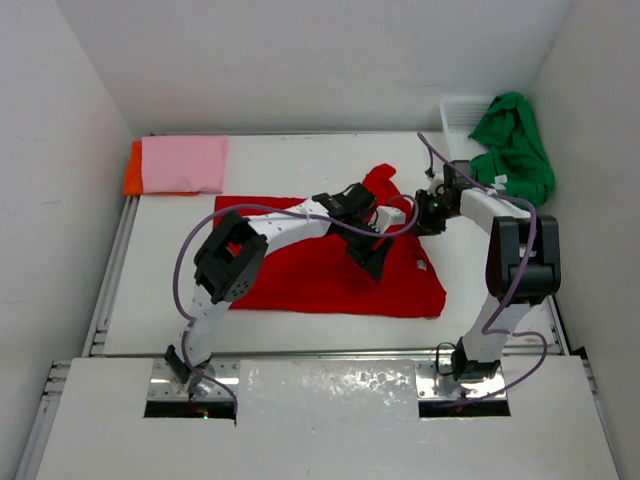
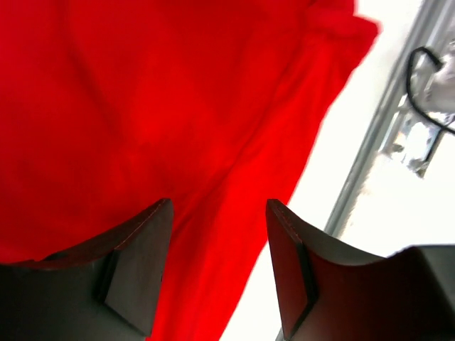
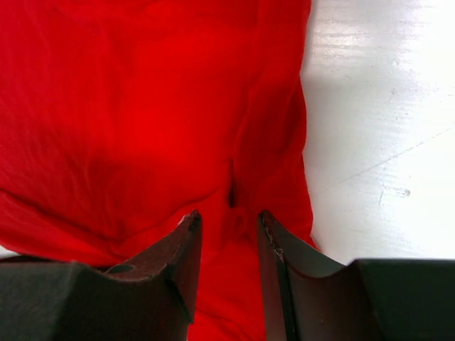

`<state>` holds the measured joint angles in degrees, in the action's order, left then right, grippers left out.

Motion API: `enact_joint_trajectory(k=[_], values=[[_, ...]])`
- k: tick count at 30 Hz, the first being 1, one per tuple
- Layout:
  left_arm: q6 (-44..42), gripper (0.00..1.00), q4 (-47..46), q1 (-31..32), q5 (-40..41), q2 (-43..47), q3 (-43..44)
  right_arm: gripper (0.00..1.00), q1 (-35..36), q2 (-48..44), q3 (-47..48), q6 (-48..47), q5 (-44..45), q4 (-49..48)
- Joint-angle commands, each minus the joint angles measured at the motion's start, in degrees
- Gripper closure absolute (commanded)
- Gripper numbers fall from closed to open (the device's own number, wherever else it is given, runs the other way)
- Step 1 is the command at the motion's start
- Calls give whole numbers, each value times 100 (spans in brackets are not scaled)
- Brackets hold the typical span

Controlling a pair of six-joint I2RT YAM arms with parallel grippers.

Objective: Fold and stack the t-shirts

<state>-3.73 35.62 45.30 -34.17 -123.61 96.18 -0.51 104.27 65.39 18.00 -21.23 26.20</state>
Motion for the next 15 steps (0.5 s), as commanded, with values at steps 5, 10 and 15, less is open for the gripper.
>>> enact_joint_trajectory(k=[5, 10, 15], values=[[329, 51, -539, 260, -20, 4, 14, 66, 323, 58, 141, -121, -153, -229], [329, 53, -336, 374, 305, -233, 76, 73, 350, 146, 106, -200, 127, -141], [206, 55, -178, 392, 1008, -199, 225, 73, 341, 181, 106, -200, 181, -150]])
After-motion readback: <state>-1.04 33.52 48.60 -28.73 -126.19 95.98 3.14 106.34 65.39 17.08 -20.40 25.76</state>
